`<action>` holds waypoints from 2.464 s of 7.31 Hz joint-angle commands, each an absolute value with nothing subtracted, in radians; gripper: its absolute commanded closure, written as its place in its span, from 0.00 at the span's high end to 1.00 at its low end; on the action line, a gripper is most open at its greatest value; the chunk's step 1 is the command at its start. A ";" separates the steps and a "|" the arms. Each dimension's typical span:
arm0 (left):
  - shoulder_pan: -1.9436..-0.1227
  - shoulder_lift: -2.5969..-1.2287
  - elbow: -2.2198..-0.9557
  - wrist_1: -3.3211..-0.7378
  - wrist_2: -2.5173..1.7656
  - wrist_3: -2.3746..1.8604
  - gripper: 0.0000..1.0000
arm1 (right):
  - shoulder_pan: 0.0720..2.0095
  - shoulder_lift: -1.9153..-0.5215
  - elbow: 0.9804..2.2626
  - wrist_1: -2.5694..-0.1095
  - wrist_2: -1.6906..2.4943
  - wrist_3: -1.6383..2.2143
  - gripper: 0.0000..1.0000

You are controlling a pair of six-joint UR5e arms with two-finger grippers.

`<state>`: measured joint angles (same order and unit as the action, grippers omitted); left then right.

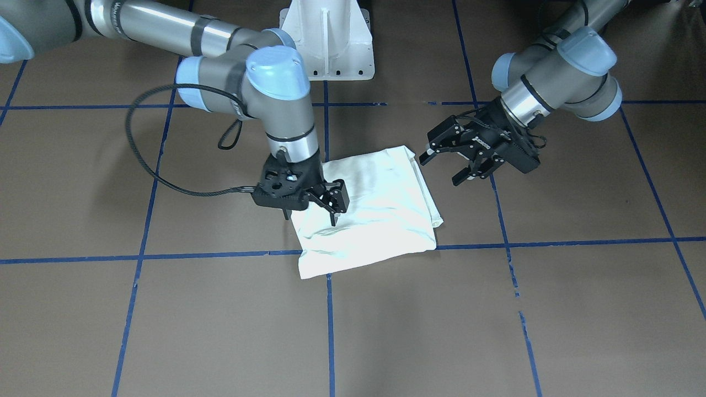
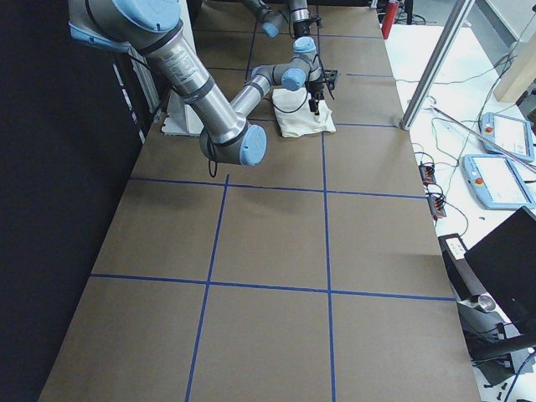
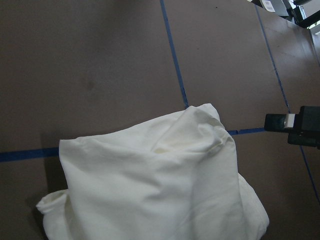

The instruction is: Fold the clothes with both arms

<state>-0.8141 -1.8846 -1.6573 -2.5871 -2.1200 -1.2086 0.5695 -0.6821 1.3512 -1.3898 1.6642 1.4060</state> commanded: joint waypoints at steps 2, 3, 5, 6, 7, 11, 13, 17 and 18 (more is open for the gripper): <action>-0.819 -1.879 -1.661 -2.585 -2.123 -1.201 0.99 | 0.531 -0.657 1.231 -1.388 1.559 1.283 1.00; -0.819 -1.878 -1.663 -2.586 -2.123 -1.201 0.99 | 0.532 -0.652 1.211 -1.388 1.559 1.267 1.00; -0.818 -1.878 -1.661 -2.586 -2.123 -1.201 0.99 | 0.537 -0.650 1.193 -1.387 1.542 1.238 1.00; -0.818 -1.878 -1.661 -2.586 -2.122 -1.201 0.99 | 0.564 -0.644 1.193 -1.385 1.554 1.229 1.00; -0.816 -1.879 -1.661 -2.585 -2.117 -1.201 0.99 | 0.615 -0.629 1.198 -1.381 1.634 1.200 1.00; -0.915 -1.884 -1.667 -2.365 -2.120 -0.980 0.99 | 0.869 -0.714 1.294 -1.413 2.003 0.992 1.00; -1.016 -1.893 -1.683 -2.164 -2.120 -0.732 0.99 | 1.013 -0.799 1.385 -1.561 2.077 0.725 1.00; -1.353 -1.878 -1.704 -1.800 -2.123 0.046 0.99 | 1.392 -1.081 1.422 -1.614 2.186 0.035 1.00; -1.462 -1.876 -1.701 -1.667 -2.123 0.225 0.99 | 1.476 -1.165 1.434 -1.629 2.209 -0.088 1.00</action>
<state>-1.3287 -1.8806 -1.7058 -1.8088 -2.1222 -0.0145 1.3615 -1.0595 1.4237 -1.6147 2.1816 0.0986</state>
